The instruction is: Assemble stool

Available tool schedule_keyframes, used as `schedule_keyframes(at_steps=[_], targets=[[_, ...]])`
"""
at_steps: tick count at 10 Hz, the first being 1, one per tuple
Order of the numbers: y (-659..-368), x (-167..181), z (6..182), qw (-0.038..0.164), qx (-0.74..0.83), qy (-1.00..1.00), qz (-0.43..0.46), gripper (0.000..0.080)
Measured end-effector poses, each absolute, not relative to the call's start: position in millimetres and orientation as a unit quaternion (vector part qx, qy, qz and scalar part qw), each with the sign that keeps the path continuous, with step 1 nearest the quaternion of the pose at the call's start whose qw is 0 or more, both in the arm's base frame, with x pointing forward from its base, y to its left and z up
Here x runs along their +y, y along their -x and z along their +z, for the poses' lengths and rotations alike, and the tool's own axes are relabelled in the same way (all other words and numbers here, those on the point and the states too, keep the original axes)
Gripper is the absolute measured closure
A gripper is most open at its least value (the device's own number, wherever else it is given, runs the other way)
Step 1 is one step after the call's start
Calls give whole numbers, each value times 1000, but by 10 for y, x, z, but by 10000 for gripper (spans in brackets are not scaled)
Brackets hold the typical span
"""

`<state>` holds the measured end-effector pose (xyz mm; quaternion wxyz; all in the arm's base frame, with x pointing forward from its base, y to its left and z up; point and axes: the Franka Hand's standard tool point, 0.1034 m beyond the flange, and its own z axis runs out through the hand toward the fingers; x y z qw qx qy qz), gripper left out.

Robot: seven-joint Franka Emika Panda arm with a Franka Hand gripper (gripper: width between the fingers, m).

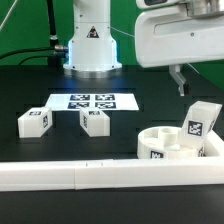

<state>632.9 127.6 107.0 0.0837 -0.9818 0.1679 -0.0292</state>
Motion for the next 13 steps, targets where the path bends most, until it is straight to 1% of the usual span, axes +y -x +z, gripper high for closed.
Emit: schedule_keyframes(at_steps=[2, 3, 4, 5, 6, 7, 11, 13], targets=[[-6329, 1256, 1064, 80, 102, 991, -35, 150], [-6328, 1241, 1059, 74, 54, 995, -39, 150], [-6328, 1223, 1029, 59, -49, 995, -58, 150], [-6263, 1240, 956, 42, -150, 986, -57, 150], [-6222, 1313, 899, 21, -244, 968, -51, 150], [-6202, 1323, 858, 16, -285, 957, -47, 150], [-6235, 1217, 846, -5, -388, 920, -47, 150], [-6331, 1208, 738, -29, -439, 896, -66, 150]])
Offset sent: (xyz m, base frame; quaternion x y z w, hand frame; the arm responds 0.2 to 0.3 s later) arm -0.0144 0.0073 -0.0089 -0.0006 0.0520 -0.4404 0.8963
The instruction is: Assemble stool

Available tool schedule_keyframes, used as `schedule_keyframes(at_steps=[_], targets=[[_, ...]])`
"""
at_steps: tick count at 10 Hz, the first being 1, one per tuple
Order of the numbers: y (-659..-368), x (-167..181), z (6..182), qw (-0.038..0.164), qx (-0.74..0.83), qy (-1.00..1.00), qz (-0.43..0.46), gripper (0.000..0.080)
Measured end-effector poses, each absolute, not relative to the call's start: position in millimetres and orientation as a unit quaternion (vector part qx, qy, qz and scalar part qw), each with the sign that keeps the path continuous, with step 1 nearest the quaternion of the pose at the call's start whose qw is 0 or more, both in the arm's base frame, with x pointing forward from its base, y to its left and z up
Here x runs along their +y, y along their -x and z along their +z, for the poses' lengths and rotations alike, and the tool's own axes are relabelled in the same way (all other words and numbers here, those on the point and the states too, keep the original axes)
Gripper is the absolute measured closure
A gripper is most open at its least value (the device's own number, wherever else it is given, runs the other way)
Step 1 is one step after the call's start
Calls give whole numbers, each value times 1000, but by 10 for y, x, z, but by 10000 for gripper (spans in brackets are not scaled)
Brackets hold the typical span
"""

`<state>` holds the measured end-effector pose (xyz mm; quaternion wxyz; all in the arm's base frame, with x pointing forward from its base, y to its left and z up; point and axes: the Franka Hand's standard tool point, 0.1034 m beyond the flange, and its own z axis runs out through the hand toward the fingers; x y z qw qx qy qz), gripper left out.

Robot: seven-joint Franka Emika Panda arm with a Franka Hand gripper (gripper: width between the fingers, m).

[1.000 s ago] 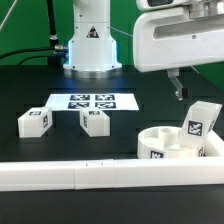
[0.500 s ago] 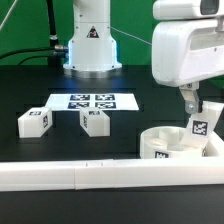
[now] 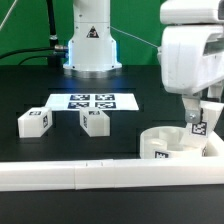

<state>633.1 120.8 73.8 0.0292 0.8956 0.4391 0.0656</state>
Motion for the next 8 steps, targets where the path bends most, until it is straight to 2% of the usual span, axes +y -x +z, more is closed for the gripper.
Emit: schedule_keyframes(at_steps=[2, 4, 7, 8], targets=[[-6325, 1194, 733, 28, 428, -901, 64, 150], [-6324, 1189, 730, 27, 420, -905, 64, 445], [-6330, 1173, 729, 22, 338, -939, 66, 463], [-6443, 1088, 735, 21, 285, -955, 73, 463]])
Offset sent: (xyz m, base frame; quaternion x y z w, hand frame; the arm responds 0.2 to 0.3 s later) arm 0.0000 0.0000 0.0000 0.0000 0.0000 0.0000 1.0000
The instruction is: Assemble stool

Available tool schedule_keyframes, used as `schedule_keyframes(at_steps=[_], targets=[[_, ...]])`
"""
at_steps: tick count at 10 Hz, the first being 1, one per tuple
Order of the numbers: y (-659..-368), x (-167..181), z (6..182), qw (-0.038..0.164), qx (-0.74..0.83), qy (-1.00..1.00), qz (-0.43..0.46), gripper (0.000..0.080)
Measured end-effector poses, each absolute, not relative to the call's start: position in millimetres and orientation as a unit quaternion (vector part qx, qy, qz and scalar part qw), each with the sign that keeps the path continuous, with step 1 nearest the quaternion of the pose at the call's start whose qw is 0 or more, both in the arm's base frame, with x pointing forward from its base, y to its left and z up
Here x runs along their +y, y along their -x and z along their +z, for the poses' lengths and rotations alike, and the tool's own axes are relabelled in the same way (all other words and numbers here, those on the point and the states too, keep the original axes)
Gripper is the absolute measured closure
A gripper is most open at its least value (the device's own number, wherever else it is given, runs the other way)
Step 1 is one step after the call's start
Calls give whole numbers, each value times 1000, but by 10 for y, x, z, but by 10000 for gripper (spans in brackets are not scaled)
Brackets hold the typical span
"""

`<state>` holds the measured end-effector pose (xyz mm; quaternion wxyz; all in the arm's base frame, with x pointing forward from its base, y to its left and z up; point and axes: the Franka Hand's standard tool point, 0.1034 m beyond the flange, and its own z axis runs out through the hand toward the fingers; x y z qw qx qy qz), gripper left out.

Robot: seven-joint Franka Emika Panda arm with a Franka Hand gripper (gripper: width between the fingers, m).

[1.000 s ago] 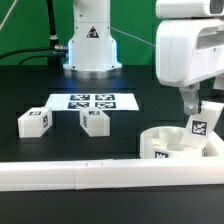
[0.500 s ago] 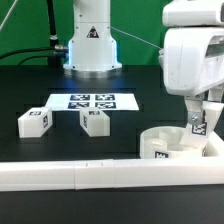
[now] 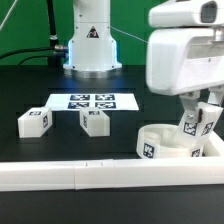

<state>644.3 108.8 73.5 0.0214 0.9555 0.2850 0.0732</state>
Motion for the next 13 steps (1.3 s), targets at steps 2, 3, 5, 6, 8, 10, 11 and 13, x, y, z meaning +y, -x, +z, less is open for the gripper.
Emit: schedule_keyframes(at_steps=[2, 3, 5, 6, 8, 10, 11, 13], targets=[[-6608, 1031, 766, 6, 165, -984, 73, 463], [-6644, 972, 741, -7, 105, -993, 63, 463], [-6664, 895, 719, -22, 32, -997, 62, 463], [-6675, 894, 716, -22, -9, -997, 72, 463], [-6664, 853, 712, -22, -54, -994, 91, 463], [-6658, 790, 710, -22, -104, -990, 89, 462], [-6633, 735, 707, -23, -177, -980, 82, 462], [-6565, 599, 706, -11, -339, -939, 59, 461]])
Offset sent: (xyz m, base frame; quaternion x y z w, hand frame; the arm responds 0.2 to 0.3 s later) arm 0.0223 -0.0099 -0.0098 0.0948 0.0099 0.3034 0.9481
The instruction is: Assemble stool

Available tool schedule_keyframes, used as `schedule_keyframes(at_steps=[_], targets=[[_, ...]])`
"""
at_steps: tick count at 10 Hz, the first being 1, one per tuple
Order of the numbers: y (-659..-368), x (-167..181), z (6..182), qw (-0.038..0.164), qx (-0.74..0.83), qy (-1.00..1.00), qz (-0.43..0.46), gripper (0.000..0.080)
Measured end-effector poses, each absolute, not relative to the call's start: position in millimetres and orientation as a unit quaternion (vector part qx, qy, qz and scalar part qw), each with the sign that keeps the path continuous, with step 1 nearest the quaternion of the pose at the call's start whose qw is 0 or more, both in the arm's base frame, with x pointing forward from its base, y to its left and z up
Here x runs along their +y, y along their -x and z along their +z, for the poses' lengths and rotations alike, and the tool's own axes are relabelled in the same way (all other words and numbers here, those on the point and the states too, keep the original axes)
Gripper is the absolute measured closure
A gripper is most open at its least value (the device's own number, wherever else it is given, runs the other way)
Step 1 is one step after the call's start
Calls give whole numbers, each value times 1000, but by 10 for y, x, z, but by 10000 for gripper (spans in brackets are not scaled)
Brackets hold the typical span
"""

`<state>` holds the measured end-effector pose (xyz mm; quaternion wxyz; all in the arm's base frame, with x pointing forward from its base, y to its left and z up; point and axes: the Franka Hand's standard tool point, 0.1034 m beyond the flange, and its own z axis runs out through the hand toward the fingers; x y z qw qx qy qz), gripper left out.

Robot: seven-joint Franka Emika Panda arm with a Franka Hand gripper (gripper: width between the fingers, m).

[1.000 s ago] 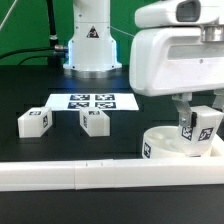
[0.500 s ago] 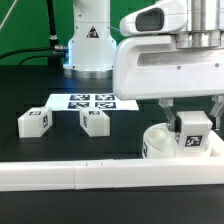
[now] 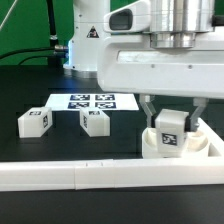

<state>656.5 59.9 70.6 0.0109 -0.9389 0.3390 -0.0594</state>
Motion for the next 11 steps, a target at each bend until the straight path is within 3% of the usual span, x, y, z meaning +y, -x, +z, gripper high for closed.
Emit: schedule_keyframes(at_steps=[4, 9, 11], targets=[[-6446, 422, 697, 13, 529, 847, -56, 459], [-6346, 376, 695, -2, 627, 778, -38, 459], [-6198, 353, 692, -14, 749, 662, -27, 459]])
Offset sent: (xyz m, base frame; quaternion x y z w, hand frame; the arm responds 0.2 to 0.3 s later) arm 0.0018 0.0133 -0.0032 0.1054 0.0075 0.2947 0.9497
